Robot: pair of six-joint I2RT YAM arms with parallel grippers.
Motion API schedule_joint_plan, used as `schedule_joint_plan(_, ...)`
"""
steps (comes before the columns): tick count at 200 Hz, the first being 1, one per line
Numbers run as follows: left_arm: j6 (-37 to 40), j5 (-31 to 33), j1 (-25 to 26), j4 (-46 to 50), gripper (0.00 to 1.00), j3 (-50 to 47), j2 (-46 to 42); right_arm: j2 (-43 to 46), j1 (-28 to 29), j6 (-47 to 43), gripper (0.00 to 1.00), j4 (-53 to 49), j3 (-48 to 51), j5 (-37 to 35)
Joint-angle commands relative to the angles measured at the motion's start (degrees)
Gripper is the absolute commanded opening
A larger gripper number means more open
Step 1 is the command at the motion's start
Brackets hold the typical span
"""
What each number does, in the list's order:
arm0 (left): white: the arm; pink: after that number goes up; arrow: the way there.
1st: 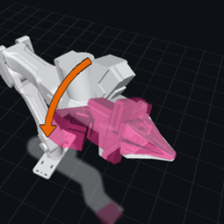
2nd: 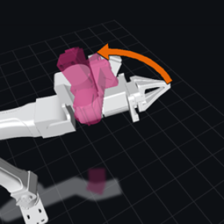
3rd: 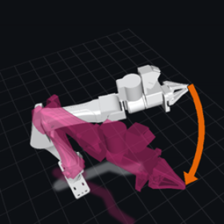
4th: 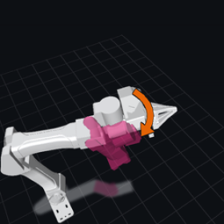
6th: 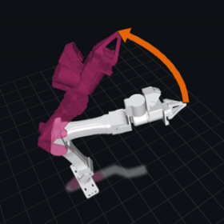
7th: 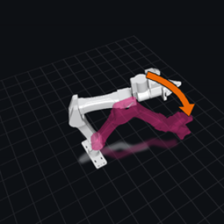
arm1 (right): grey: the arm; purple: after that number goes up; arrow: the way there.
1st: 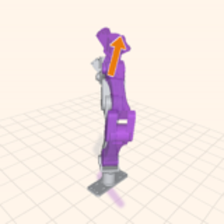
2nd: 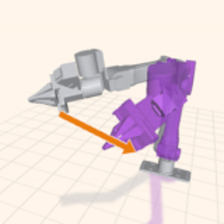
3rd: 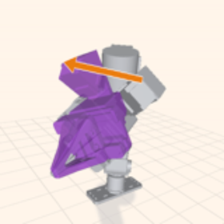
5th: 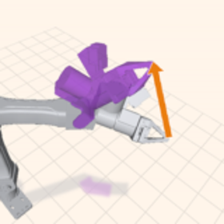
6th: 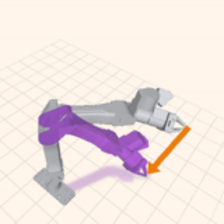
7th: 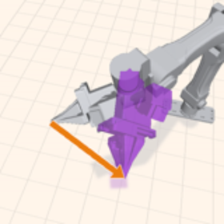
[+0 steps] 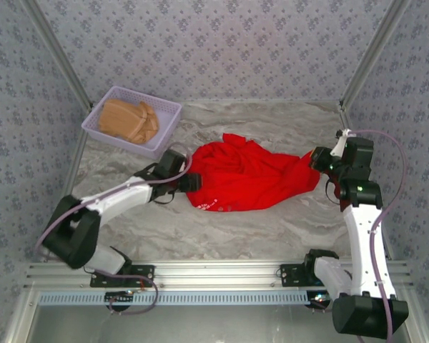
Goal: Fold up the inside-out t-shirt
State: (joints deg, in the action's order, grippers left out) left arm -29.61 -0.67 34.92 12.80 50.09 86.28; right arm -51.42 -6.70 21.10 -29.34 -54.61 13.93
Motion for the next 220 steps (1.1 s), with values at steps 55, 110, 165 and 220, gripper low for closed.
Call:
schedule_joint_plan(55,7.2,0.7,-2.4,1.5,0.65,14.0,17.6,-1.3,0.7,0.9,0.00,4.1,2.7,3.1)
schedule_joint_plan(110,8.8,1.2,-2.5,0.3,0.21,15.7,17.9,-2.5,0.9,0.5,0.00,3.6,2.5,4.2)
schedule_joint_plan(165,7.3,4.3,-4.5,1.0,0.43,7.1,8.2,-0.5,0.9,-1.3,0.00,3.2,2.5,1.7)
schedule_joint_plan(220,10.7,3.8,2.0,3.4,0.56,13.2,12.8,-1.3,1.0,-0.8,0.00,4.6,3.8,2.9)
